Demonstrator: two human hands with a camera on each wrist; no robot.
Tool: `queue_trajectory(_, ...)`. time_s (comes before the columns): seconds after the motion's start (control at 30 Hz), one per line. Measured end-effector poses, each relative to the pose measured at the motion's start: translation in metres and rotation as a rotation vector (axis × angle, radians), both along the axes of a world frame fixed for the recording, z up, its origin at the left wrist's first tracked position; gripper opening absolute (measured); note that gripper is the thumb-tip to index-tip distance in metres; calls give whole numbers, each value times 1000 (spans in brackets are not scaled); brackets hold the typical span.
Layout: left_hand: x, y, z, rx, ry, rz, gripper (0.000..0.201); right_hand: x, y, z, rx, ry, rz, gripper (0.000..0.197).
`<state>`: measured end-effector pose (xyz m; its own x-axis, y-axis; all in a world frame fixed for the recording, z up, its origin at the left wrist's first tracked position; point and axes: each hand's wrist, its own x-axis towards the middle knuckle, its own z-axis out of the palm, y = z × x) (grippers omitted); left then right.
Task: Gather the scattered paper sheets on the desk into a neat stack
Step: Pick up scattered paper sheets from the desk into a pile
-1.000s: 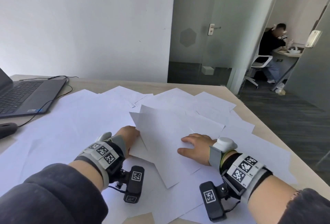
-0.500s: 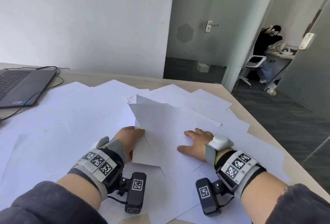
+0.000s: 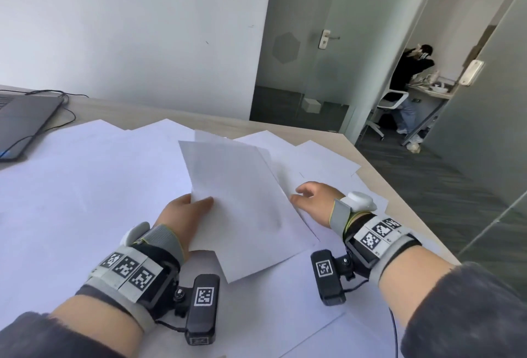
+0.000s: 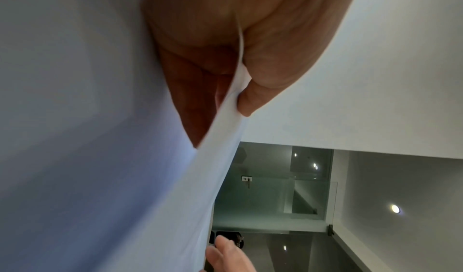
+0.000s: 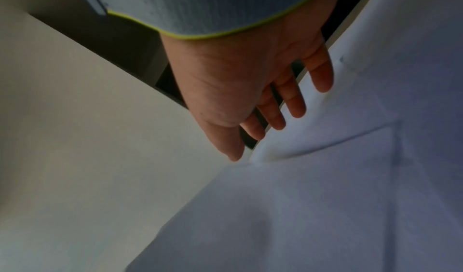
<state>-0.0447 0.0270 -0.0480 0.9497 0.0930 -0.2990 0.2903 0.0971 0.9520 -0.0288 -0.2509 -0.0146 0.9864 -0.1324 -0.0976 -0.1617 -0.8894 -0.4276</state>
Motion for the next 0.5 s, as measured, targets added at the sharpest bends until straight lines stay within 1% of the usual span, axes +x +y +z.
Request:
queue_trajectory(0.07,1,2,-2,-57,-9,50,21,15,-15,-2,-41,-6,-83,49)
queue_trajectory(0.13,5,2,-4,-118,-2,66,20,31,-26,-5,-110,31,-140,51)
queue_trajectory(0.2,5,2,-6,-162,0,74,18,43,-37,-8,-190,78,-180,63)
queue_trajectory(0.27,7,3,-7,-218,23,76,18,59,-43,-15,-251,130,-193,80)
queue_trajectory(0.33,7,2,-7,-243,45,55,17,69,-47,-18,-294,171,-191,90)
queue_trajectory(0.4,9,2,-7,-258,59,43,14,74,-47,-16,-338,183,-193,93)
queue_trajectory(0.5,10,0,-7,-260,71,42,16,79,-50,-13,-340,198,-202,91)
